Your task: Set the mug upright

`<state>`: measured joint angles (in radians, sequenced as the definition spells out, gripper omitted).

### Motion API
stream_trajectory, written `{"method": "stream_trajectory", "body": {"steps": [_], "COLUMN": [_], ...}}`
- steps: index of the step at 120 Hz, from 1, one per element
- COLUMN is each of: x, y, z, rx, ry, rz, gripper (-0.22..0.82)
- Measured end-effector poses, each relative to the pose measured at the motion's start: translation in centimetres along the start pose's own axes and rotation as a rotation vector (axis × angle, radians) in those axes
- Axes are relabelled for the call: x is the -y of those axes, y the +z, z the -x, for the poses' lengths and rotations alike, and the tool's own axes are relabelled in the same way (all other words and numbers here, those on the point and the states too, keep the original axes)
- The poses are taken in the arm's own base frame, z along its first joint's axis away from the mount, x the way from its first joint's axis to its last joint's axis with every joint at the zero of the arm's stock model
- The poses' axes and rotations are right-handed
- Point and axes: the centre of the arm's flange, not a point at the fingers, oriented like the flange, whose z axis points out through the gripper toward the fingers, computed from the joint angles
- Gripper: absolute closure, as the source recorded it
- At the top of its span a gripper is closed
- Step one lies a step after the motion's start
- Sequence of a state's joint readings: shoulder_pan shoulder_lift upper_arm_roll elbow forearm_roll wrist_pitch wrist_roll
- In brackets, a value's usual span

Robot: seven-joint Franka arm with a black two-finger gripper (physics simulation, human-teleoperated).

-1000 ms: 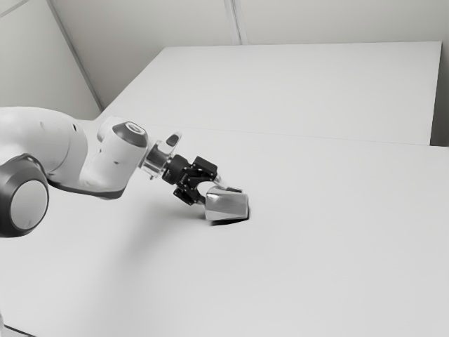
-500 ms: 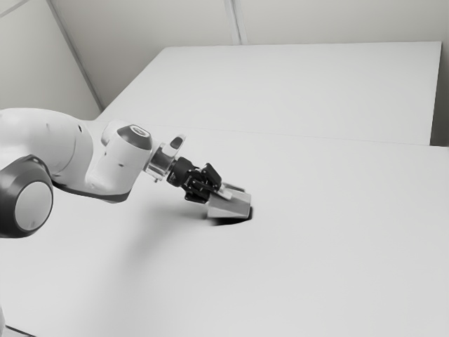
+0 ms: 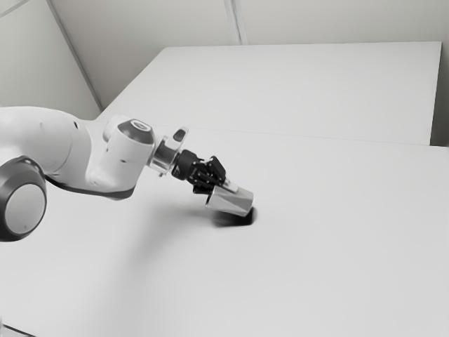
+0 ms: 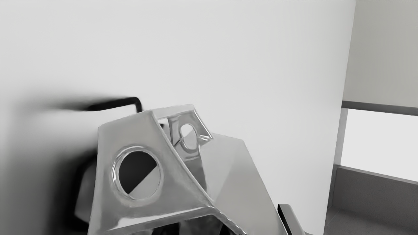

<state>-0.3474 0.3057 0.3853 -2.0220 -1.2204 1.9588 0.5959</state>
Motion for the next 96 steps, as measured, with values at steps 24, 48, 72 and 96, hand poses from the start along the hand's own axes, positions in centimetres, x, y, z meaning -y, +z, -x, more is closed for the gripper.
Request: {"method": "stream_trajectory", "body": {"steps": [24,48,72,96], "x": [-1.3,-3.0,-3.2,-4.1], "y": [-1.7,-3.1,-5.0,-5.2], "z": [-0.3,-0.4,0.6,1.9], "rx": [-0.061,-0.102,-0.07,-0.005], "ry": [0.024,0.052,0.044,-0.031], "rz": [-0.048,-0.249,-0.51,-0.685], "gripper": [0.74,0.74,0.75,0.75]}}
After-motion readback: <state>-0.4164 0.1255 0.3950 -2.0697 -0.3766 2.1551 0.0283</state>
